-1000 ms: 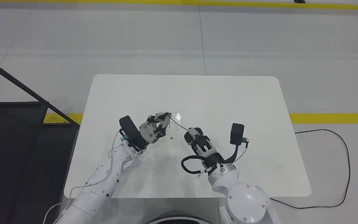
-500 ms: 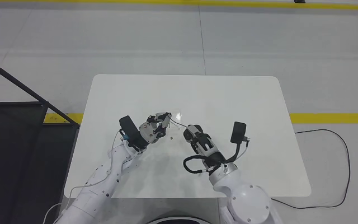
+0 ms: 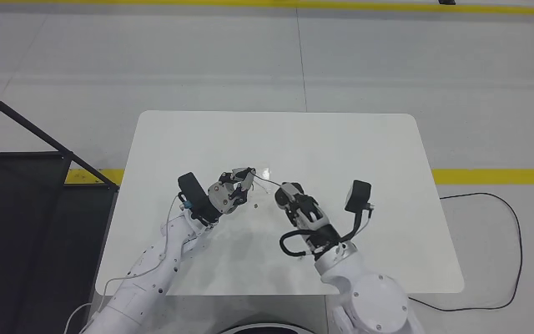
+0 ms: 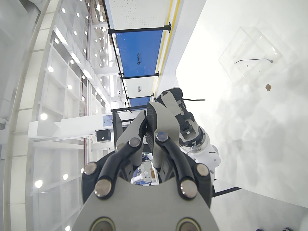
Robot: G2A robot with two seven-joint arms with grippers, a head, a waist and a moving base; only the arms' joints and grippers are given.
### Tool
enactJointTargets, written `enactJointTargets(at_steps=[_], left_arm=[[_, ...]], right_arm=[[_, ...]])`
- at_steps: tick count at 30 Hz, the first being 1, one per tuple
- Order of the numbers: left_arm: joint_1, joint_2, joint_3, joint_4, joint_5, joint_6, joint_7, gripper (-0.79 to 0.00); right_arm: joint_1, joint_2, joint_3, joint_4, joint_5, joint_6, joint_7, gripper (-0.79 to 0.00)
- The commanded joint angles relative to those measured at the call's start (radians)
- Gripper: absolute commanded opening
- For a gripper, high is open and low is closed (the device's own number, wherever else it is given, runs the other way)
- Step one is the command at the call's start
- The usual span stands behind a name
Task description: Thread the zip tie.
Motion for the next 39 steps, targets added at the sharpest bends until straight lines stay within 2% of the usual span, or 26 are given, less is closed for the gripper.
enactJointTargets(at_steps=[1,11,31,39], left_arm=[[0.000,0.000,0.000,0.000,0.000,0.000,0.000,-0.785],[0.000,0.000,0.000,0.000,0.000,0.000,0.000,-0.785],[0.000,0.000,0.000,0.000,0.000,0.000,0.000,-0.785],[0.000,0.000,0.000,0.000,0.000,0.000,0.000,-0.785]], right_arm=[[0.001,-0.002,0.001,0.003,0.010,-0.009,-0.011,-0.785],[0.009,-0.009,-0.012,0.024,0.037,-0.057,-0.052,-0.785],[0.013,-0.014,-0.002,0.041,0.103,-0.137,-0.035,-0.785],[0.028,-0.014,-0.002,0.058,0.092,-0.096,-0.040,-0.785]])
